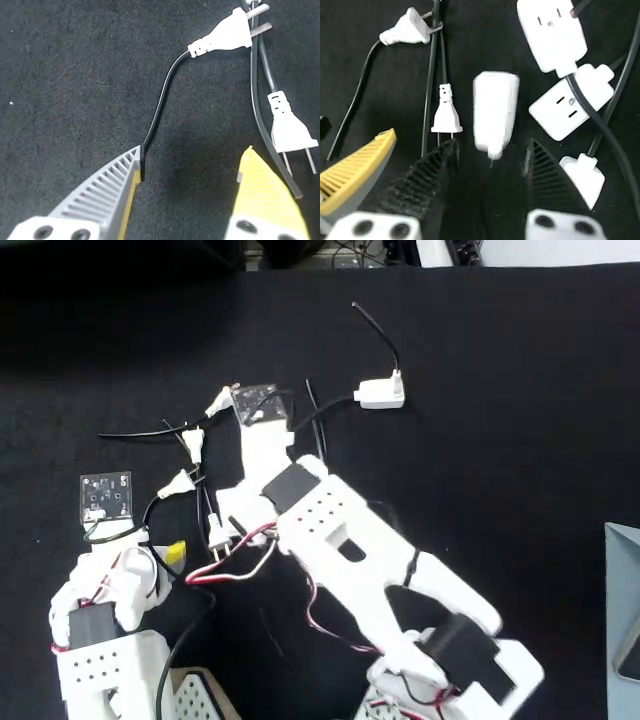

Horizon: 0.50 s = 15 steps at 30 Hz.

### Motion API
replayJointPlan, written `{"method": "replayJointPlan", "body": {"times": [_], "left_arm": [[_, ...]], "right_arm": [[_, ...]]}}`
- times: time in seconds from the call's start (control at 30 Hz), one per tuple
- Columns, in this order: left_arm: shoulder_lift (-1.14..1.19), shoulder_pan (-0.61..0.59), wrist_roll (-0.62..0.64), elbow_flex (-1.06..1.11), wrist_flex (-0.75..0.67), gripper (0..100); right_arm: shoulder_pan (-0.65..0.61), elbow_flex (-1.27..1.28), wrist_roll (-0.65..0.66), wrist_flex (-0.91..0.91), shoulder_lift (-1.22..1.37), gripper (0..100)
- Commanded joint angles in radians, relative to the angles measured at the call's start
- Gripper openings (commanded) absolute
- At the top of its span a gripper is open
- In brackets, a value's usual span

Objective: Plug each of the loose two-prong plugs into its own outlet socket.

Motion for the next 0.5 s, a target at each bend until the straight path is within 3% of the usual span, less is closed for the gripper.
{"method": "replayJointPlan", "body": {"times": [0.0, 0.23, 0.47], "left_arm": [[-0.011, -0.013, 0.009, -0.025, 0.002, 31], [-0.011, -0.222, 0.071, -0.099, -0.005, 31], [-0.011, -0.344, 0.11, -0.139, -0.005, 31]], "right_arm": [[0.006, -0.012, 0.0, -0.009, -0.067, 19.3], [0.012, 0.01, 0.146, -0.02, -0.156, 16.5], [-0.068, 0.015, 0.187, -0.104, 0.036, 16.8]]}}
